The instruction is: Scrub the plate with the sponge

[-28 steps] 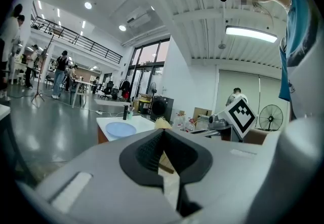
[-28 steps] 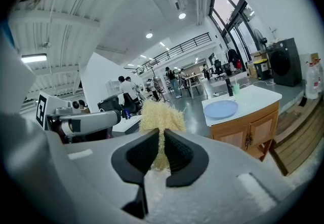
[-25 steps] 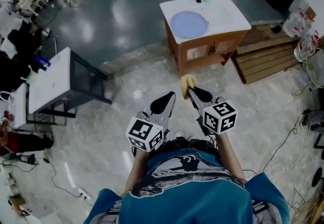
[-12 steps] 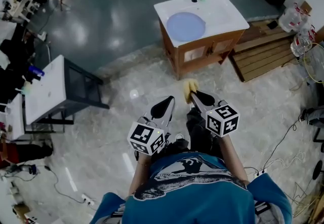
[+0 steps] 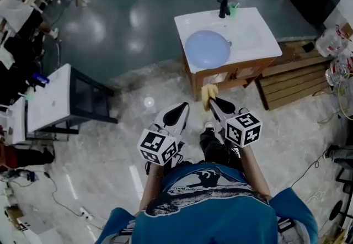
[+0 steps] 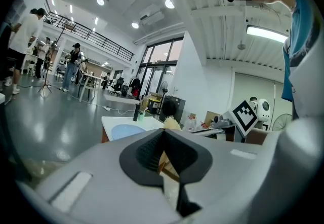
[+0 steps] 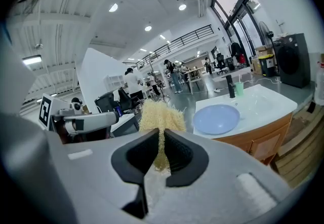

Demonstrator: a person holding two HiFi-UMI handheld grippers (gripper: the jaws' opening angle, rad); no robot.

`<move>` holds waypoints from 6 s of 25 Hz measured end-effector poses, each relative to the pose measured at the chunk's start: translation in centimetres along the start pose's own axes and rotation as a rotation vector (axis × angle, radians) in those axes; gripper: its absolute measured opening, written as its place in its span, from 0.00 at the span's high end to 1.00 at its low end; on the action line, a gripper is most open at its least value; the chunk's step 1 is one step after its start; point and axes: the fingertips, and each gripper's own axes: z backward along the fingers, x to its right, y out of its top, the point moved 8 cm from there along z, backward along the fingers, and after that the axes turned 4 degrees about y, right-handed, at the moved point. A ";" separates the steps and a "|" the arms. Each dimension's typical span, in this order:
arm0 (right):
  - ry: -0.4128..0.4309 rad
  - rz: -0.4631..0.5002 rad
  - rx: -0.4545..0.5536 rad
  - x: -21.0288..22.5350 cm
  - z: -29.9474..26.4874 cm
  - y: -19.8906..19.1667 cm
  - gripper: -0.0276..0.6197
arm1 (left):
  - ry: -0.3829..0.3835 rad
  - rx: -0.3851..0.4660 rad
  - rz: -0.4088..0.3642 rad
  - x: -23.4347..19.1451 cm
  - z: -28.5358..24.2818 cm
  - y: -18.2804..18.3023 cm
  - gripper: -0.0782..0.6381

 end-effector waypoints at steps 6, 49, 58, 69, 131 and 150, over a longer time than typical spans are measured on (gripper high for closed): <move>0.028 0.001 -0.020 7.1 -1.8 3.6 0.91 | 0.069 0.039 0.045 -1.7 -6.9 2.3 0.87; -0.099 -0.111 -0.250 20.7 -22.5 6.4 0.91 | 0.060 -0.412 0.042 -25.0 -26.3 0.2 0.68; -0.148 0.032 -0.495 22.9 -28.6 5.0 0.91 | -0.072 -0.541 0.054 -27.0 -31.3 -2.7 0.68; -0.147 0.120 -0.603 23.3 -31.4 4.6 0.91 | -0.187 -0.668 0.257 -27.8 -33.4 -6.9 0.73; -0.055 0.065 -0.746 22.5 -28.9 3.1 0.91 | 0.281 -0.482 0.680 -26.8 -32.4 -8.0 0.82; -0.309 -0.134 -0.570 30.6 -26.6 5.6 0.91 | 0.270 -0.460 0.744 -26.8 -32.0 -8.1 0.81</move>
